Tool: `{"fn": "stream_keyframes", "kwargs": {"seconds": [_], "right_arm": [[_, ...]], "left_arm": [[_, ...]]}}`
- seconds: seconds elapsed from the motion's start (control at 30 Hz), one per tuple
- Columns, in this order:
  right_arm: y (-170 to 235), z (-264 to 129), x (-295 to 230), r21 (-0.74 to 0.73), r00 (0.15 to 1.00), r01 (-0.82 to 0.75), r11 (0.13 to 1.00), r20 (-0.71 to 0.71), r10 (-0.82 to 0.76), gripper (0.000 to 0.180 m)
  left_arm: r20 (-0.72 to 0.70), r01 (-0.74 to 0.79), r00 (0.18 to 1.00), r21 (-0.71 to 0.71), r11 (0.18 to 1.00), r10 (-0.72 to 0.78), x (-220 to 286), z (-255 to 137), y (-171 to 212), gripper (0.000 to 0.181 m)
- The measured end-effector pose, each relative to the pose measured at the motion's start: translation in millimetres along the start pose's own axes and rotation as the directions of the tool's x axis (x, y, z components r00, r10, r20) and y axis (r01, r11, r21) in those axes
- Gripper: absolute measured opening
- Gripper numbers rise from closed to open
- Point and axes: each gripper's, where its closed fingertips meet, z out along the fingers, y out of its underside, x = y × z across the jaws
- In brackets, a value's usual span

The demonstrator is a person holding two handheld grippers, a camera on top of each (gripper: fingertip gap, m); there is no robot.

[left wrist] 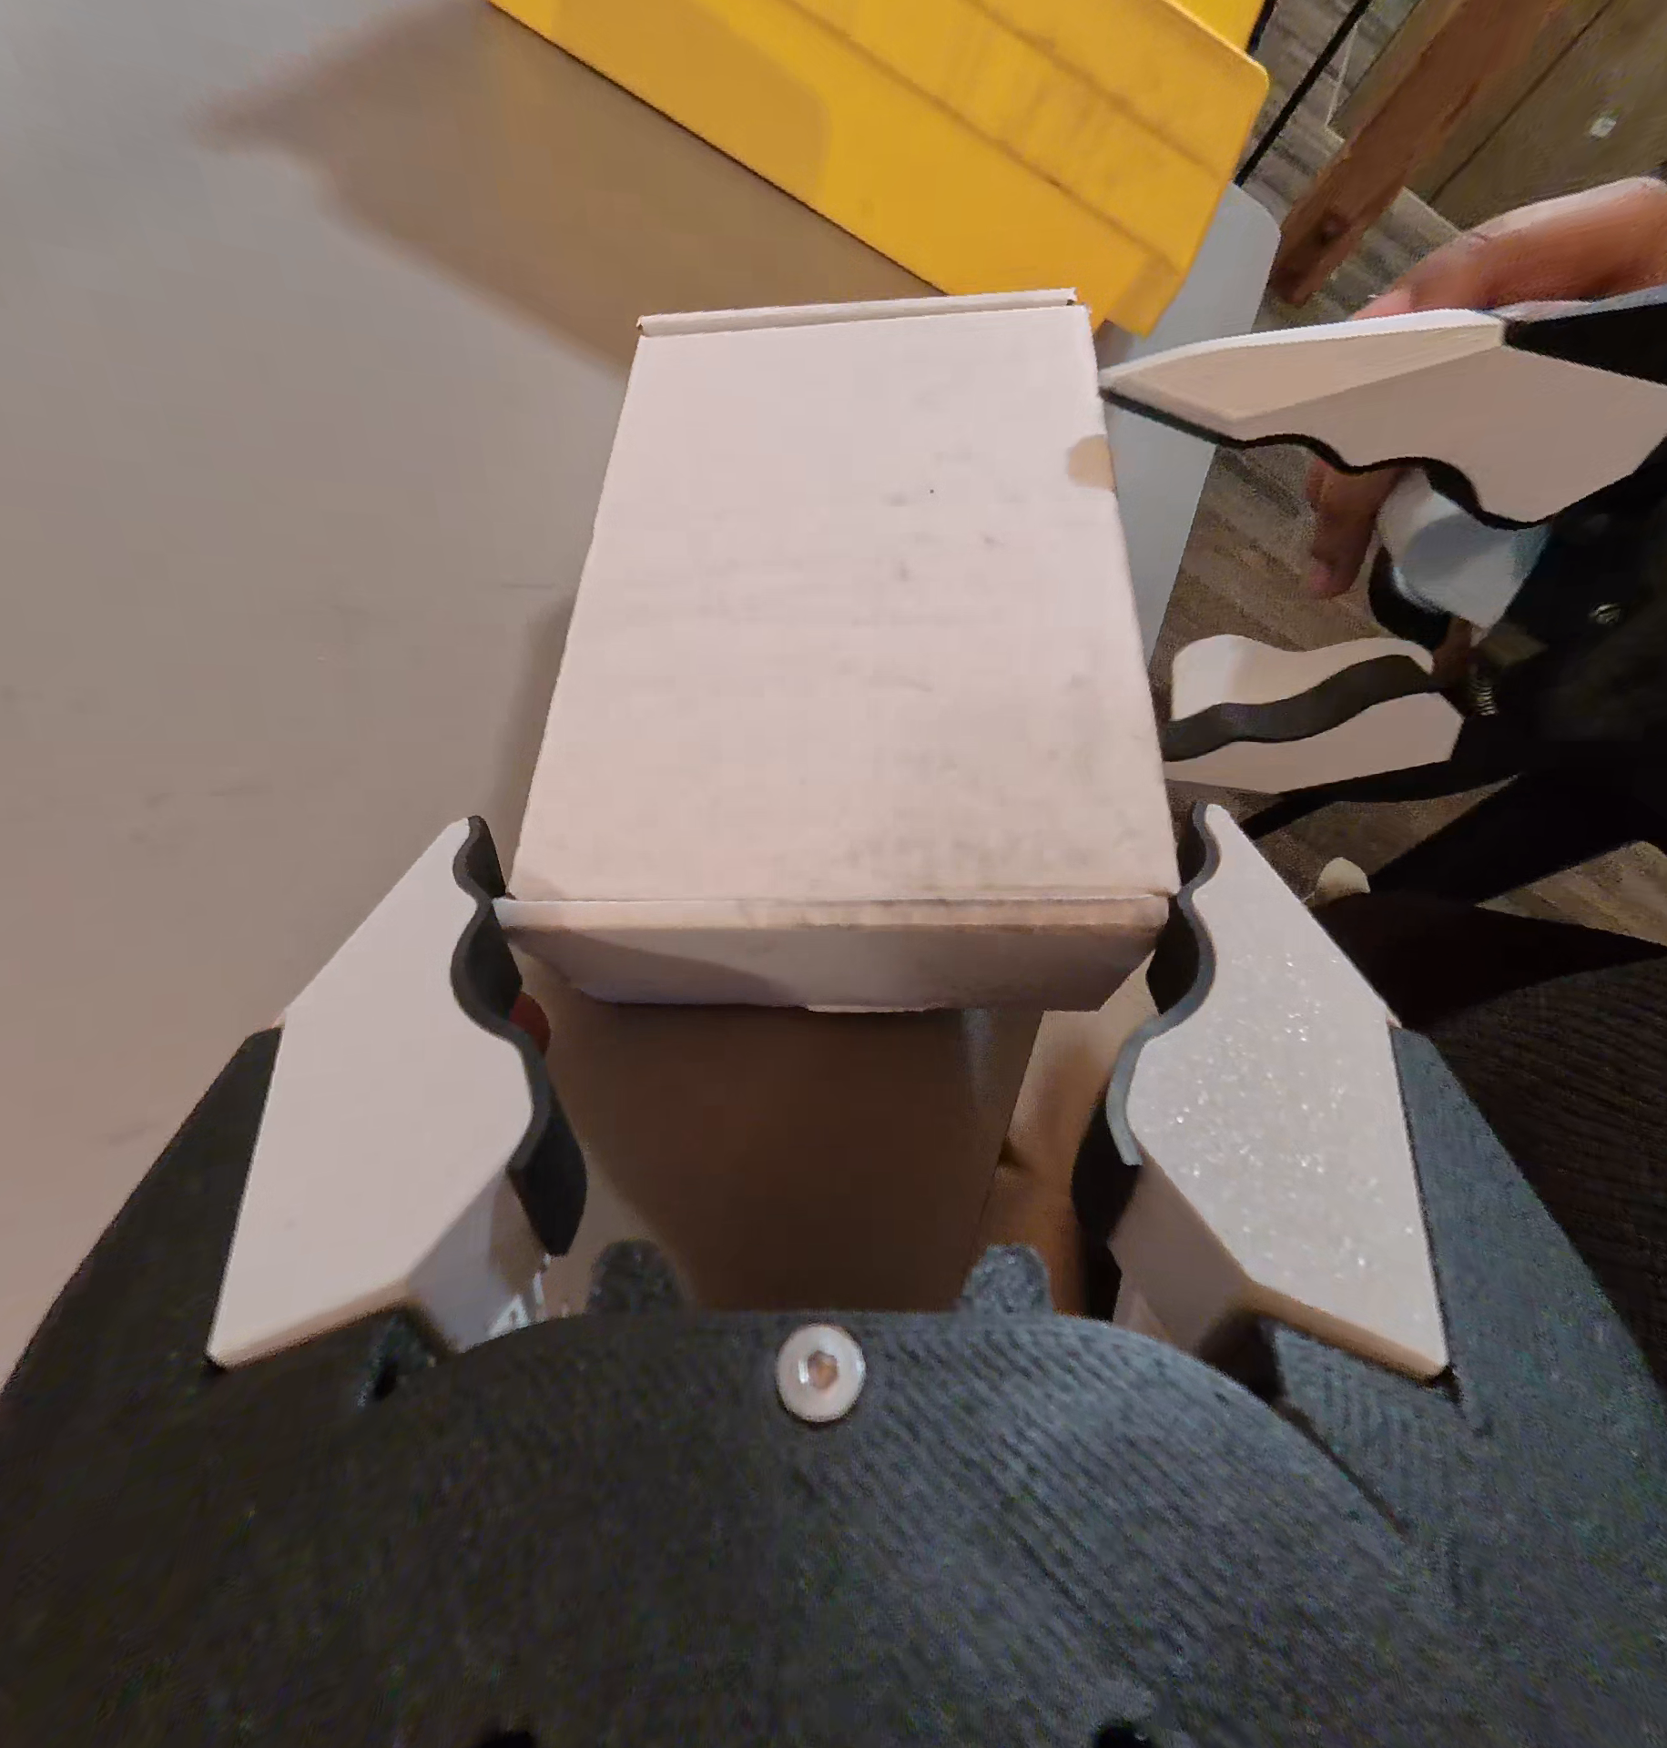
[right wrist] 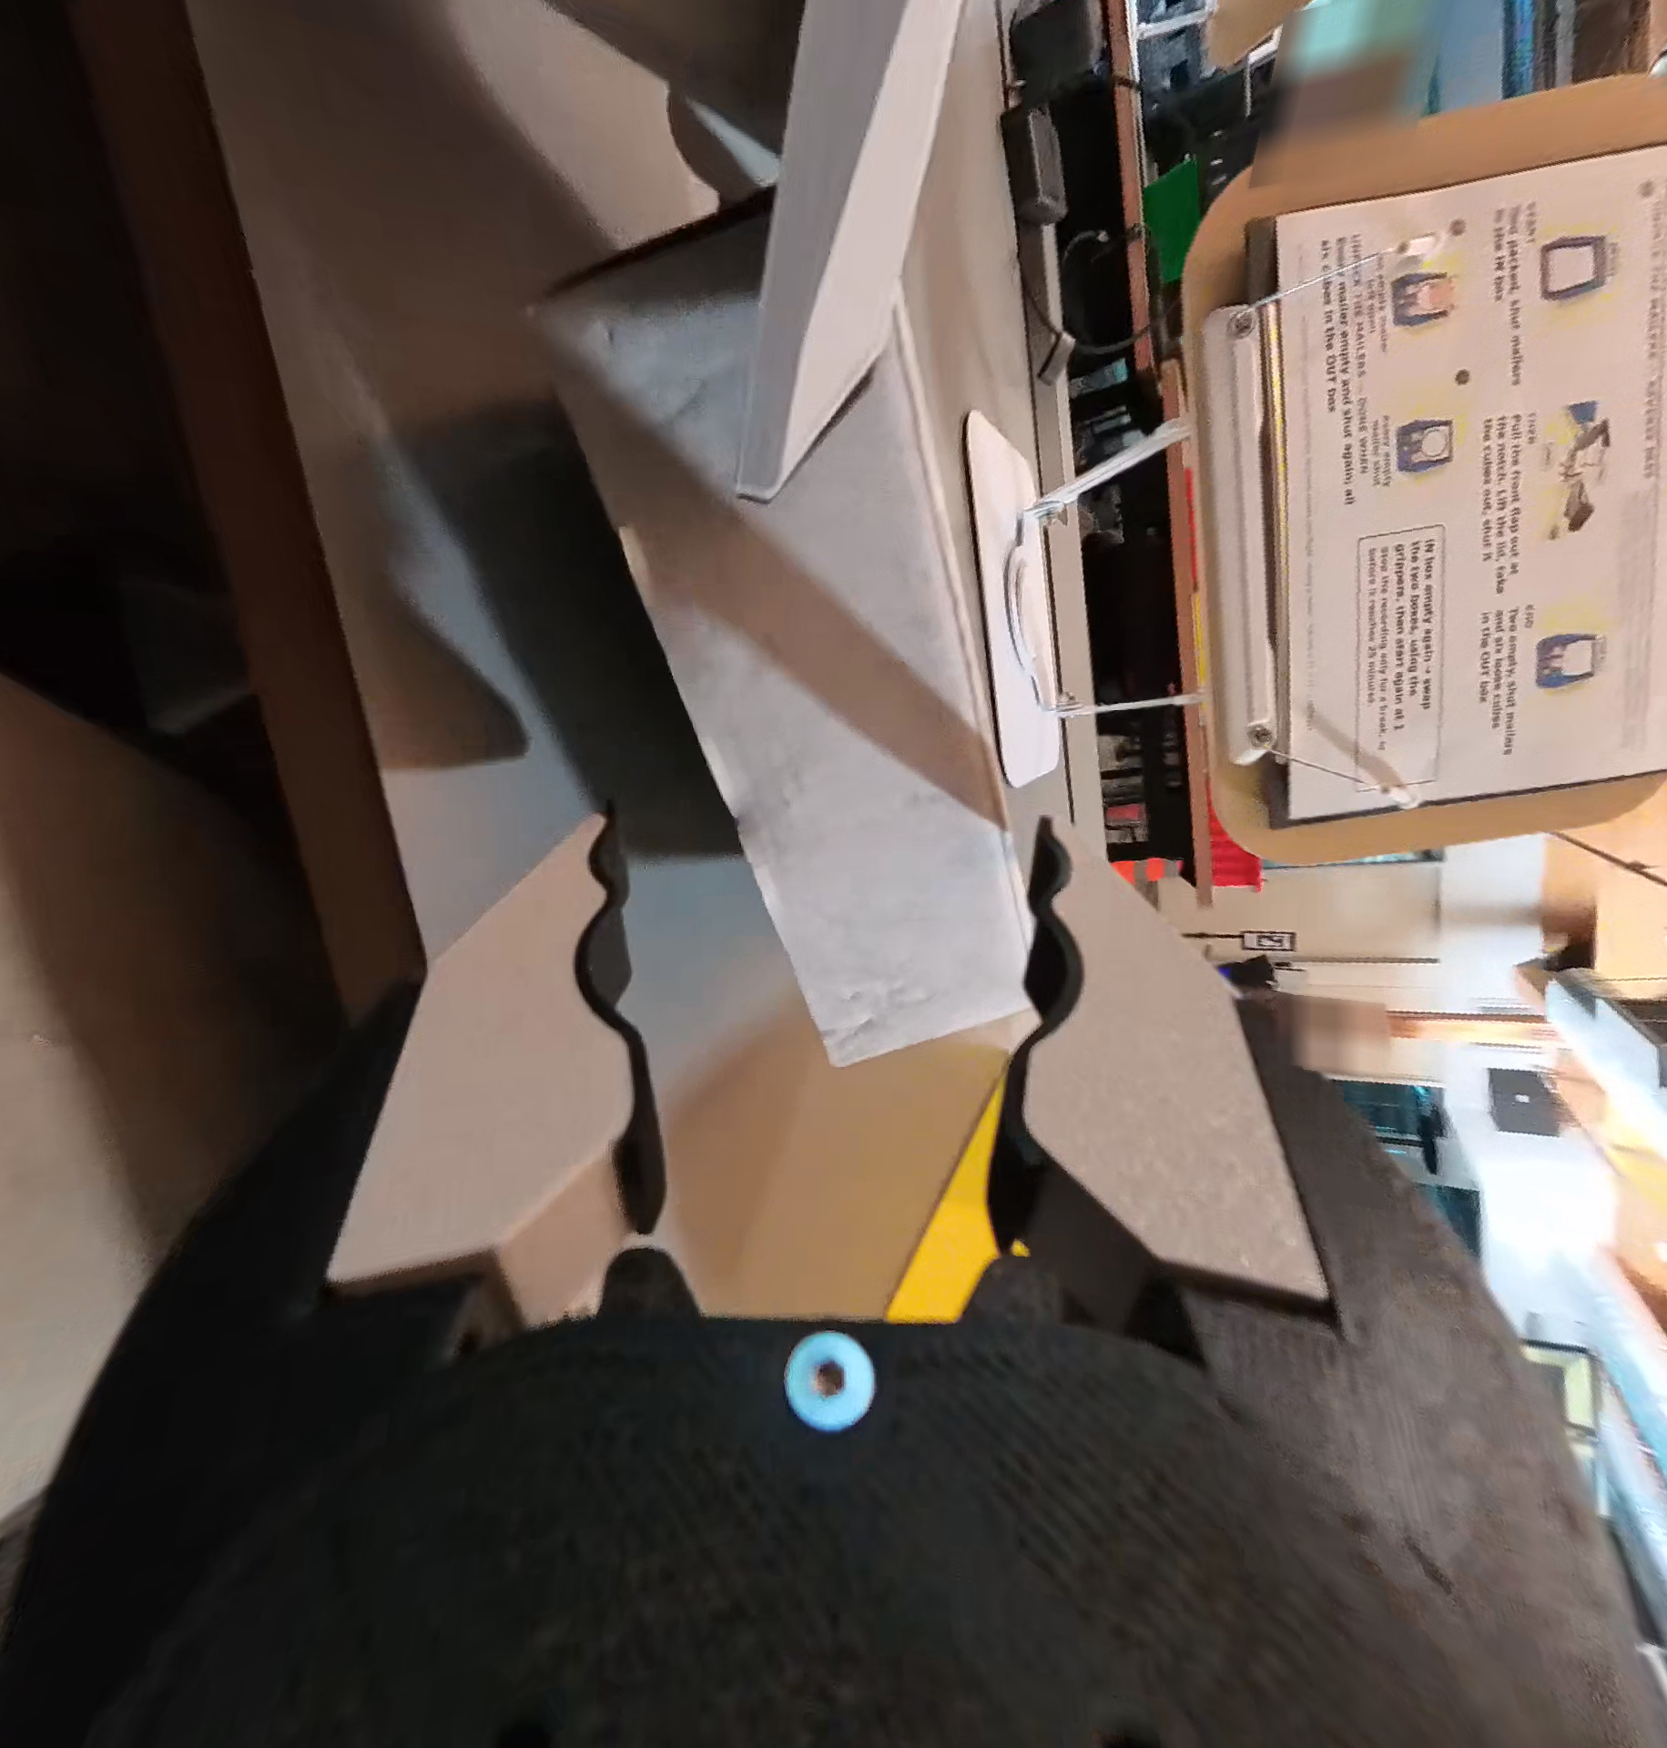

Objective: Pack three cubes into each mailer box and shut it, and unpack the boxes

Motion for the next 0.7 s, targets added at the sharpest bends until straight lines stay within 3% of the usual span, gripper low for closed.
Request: {"fn": "stream_keyframes", "kwargs": {"seconds": [0.3, 0.43, 0.57, 0.7], "right_arm": [[-0.3, 0.7, -3.7, -0.023, 0.988, 0.147, 0.989, -0.034, -0.148, 0.064], [1.3, 0.1, -5.6, -0.04, 0.985, 0.172, 0.984, -0.018, -0.172, 0.062], [12.0, -0.3, 4.3, -0.083, 0.988, 0.148, 0.986, -0.037, -0.151, 0.061], [23.9, -7.1, 46.7, -0.089, 0.978, 0.098, 0.991, -0.174, -0.112, 0.06]], "left_arm": [[-0.01, -0.066, 0.998, -0.046, 0.997, 0.065, 15.9, 7.8, 7.2, 0.137], [0.002, -0.095, 0.995, -0.036, 0.995, 0.095, 15.6, 8.7, 7.1, 0.137], [0.015, -0.057, 0.998, 0.048, 0.997, 0.056, 9.9, 0.2, -6.5, 0.129], [-0.006, 0.037, 0.999, 0.195, 0.98, -0.036, 0.3, -25.7, -29.3, 0.123]]}}
